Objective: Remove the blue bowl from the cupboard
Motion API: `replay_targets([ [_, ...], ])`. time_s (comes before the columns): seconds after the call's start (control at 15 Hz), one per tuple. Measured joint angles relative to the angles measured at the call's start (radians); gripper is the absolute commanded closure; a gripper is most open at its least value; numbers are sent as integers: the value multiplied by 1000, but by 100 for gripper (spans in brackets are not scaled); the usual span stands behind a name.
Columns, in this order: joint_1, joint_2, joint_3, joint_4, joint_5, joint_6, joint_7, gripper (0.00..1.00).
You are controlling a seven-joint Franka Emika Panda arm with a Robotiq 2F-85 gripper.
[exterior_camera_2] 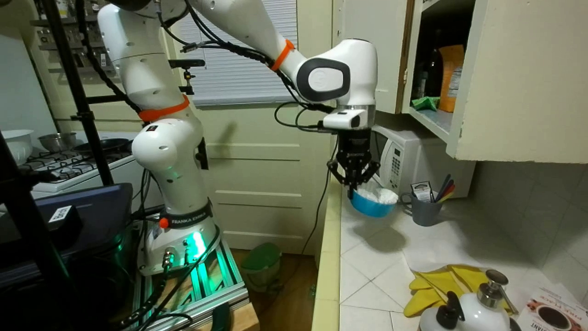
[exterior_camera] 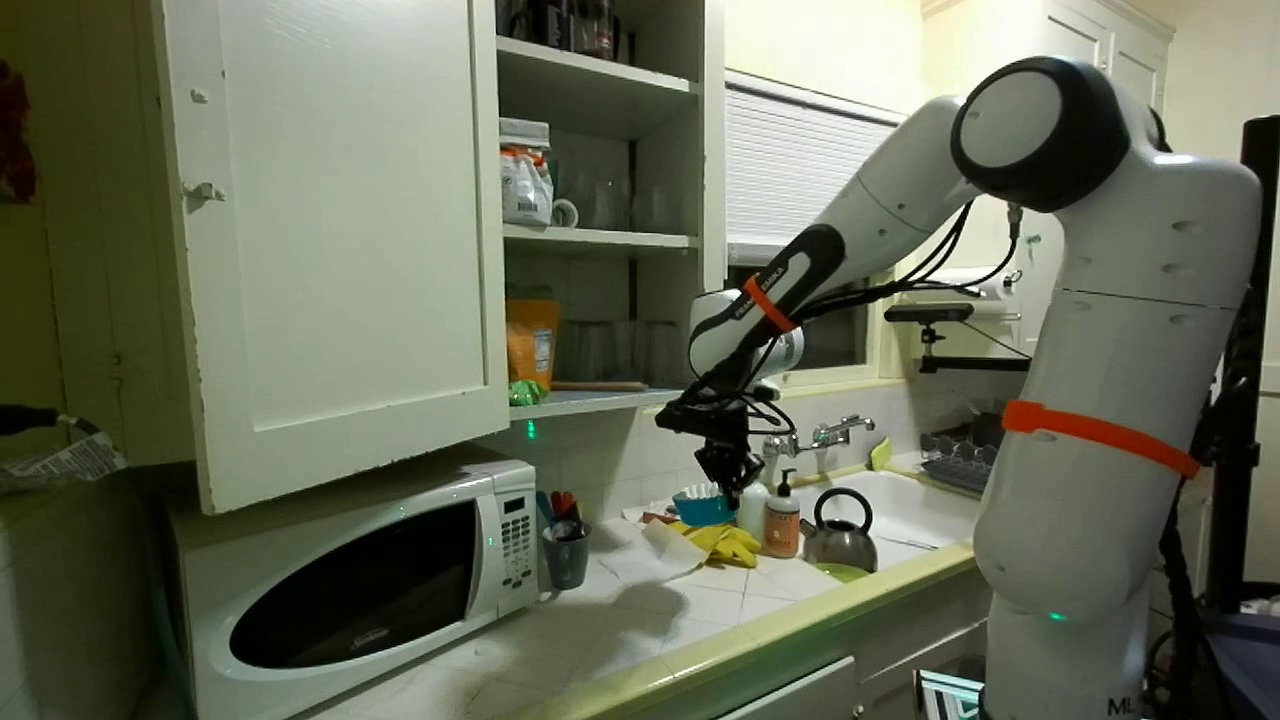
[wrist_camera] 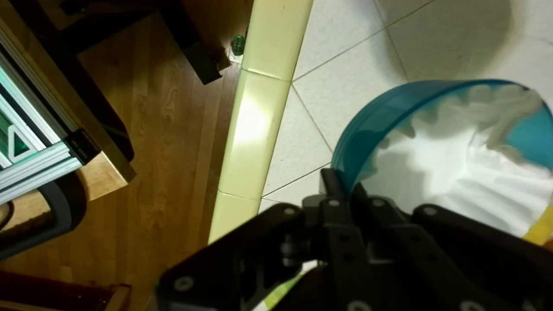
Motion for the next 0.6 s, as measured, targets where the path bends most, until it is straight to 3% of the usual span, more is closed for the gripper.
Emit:
replay_targets([
  [0.27,-39,204,-124,49,69,52,2,99],
  [0.6,-58,394,-213,108,277,105,5,99],
])
